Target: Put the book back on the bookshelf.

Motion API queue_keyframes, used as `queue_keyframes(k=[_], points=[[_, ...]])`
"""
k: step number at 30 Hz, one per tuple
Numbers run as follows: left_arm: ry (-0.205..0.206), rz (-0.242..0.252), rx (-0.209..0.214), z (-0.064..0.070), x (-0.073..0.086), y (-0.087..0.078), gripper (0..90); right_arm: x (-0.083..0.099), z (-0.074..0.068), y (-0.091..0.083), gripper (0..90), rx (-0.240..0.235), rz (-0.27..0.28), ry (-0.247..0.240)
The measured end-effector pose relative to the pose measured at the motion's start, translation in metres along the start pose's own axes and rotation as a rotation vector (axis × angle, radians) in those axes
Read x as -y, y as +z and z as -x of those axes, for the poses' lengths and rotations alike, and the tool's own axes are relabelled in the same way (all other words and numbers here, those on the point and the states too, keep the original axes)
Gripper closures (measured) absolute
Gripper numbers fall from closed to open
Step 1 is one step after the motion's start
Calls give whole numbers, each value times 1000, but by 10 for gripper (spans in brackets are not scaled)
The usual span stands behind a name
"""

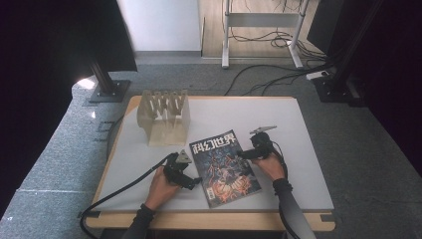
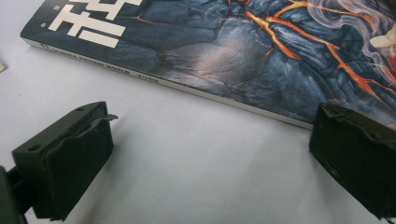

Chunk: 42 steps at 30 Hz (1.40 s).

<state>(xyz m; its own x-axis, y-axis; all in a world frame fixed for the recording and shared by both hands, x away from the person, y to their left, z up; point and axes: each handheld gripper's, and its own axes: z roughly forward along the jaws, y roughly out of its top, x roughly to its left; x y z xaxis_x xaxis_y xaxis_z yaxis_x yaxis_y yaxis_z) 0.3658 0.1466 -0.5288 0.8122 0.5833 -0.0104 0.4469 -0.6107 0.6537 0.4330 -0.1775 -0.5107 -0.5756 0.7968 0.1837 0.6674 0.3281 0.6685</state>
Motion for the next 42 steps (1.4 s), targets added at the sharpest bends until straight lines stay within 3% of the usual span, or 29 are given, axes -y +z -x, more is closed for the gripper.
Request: queue_keyframes(k=[4,6,7,8,10,15,21,23,29,35,37,42], points=[[1,1,-2,0,0,0,0,2,-8,10,217,-35,-25,28],[1,1,-2,0,0,0,0,1,-10,12,289,-27,-14,48],[1,1,-2,0,0,0,0,1,-11,12,341,-63,-10,63],[1,1,-2,0,0,0,0,2,-11,12,319,-96,-9,77],[0,1,-2,0,0,0,0,5,-12,9,359,-89,-12,98],[-3,2,-3,0,0,0,0,14,-7,-1,397,-146,-16,156],[-3,1,-3,0,0,1,0,14,-6,-9,456,-156,-15,140],[-3,1,-4,0,0,1,0,7,-5,-7,466,-149,10,145],[-3,2,-3,0,0,1,0,-1,-7,3,464,-123,6,137],[-3,2,-3,0,0,1,0,16,-9,-7,511,-199,-5,142],[-3,2,-3,0,0,1,0,16,-11,-11,533,-203,6,125],[-2,2,-3,0,0,1,0,-1,-14,-3,538,-166,-24,68]])
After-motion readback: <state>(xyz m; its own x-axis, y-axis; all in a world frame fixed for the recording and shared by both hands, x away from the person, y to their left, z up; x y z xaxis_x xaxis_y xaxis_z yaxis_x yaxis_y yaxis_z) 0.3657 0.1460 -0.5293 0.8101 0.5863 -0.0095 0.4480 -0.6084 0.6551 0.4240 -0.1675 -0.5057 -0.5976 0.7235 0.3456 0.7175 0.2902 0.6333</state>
